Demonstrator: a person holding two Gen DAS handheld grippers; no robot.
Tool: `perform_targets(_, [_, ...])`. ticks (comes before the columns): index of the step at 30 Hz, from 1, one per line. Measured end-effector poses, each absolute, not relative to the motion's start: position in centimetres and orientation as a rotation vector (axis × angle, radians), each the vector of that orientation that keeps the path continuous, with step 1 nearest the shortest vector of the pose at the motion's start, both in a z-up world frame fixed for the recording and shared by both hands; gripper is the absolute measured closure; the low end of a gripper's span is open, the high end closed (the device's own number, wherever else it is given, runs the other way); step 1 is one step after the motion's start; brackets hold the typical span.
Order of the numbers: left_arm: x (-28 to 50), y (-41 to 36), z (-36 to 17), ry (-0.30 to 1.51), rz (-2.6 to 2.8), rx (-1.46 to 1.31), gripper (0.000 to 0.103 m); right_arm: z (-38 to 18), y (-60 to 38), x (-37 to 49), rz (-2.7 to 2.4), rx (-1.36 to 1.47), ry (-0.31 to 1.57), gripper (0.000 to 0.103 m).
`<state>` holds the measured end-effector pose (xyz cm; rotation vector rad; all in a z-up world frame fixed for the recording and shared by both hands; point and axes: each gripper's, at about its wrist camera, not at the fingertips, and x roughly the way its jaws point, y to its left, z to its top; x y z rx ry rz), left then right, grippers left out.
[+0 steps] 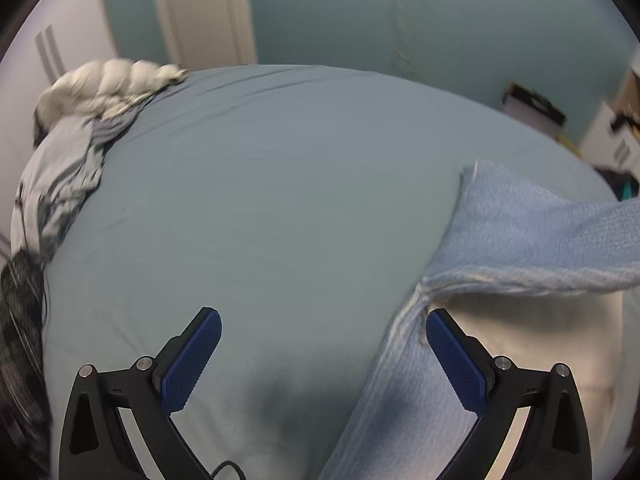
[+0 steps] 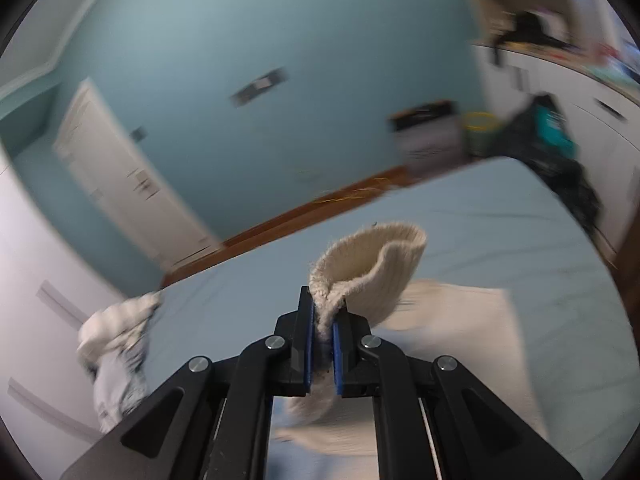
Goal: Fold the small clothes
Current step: 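Fold the light blue side across the sweater body with the right gripper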
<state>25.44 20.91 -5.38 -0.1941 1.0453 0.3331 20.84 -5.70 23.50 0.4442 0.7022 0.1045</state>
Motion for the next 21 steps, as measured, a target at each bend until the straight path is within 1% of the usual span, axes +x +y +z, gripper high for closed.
perform_targets(1, [25.5, 20.4, -5.5, 1.052, 0.32, -0.174, 0.0, 22.5, -7.1, 20.8, 0.064, 0.456, 0.702, 0.098])
perform_targets(2, [25.6, 20.0, -5.6, 1.061, 0.306, -0.156, 0.0, 20.5, -9.3, 20.9, -0.001, 0.456, 0.712, 0.091])
perform_targets(3, [25.7, 19.7, -5.8, 1.068, 0.296, -0.143, 0.0, 17.9, -12.2, 20.6, -0.086, 0.46, 0.734, 0.073])
perform_targets(4, [25.8, 19.3, -6.0, 1.08, 0.285, -0.128, 0.0, 16.1, -14.0, 20.2, -0.16, 0.474, 0.758, 0.058])
perform_targets(5, [25.9, 19.1, -6.2, 1.086, 0.281, -0.118, 0.0, 13.4, -16.7, 19.5, -0.277, 0.506, 0.804, 0.03])
perform_targets(6, [26.0, 18.9, -6.3, 1.091, 0.28, -0.108, 0.0, 10.4, -19.3, 18.1, -0.371, 0.556, 0.835, 0.027])
perform_targets(9, [26.4, 17.7, -7.0, 1.108, 0.29, -0.066, 0.0, 5.8, -22.1, 15.3, -0.381, 0.661, 0.879, 0.027])
perform_targets(14, [26.6, 16.4, -7.0, 1.108, 0.289, -0.041, 0.0, -0.1, -21.1, 13.0, -0.116, 0.964, 0.904, 0.027])
perform_targets(16, [26.6, 16.3, -7.1, 1.117, 0.274, -0.062, 0.0, -2.9, -19.6, 13.7, -0.009, 1.084, 0.955, 0.032])
perform_targets(18, [26.6, 16.2, -7.3, 1.127, 0.258, -0.079, 0.0, -5.1, -18.9, 14.9, 0.021, 1.157, 1.007, 0.04])
perform_targets(21, [26.5, 16.2, -7.5, 1.136, 0.248, -0.089, 0.0, -7.4, -18.1, 17.1, 0.007, 1.195, 1.024, 0.042])
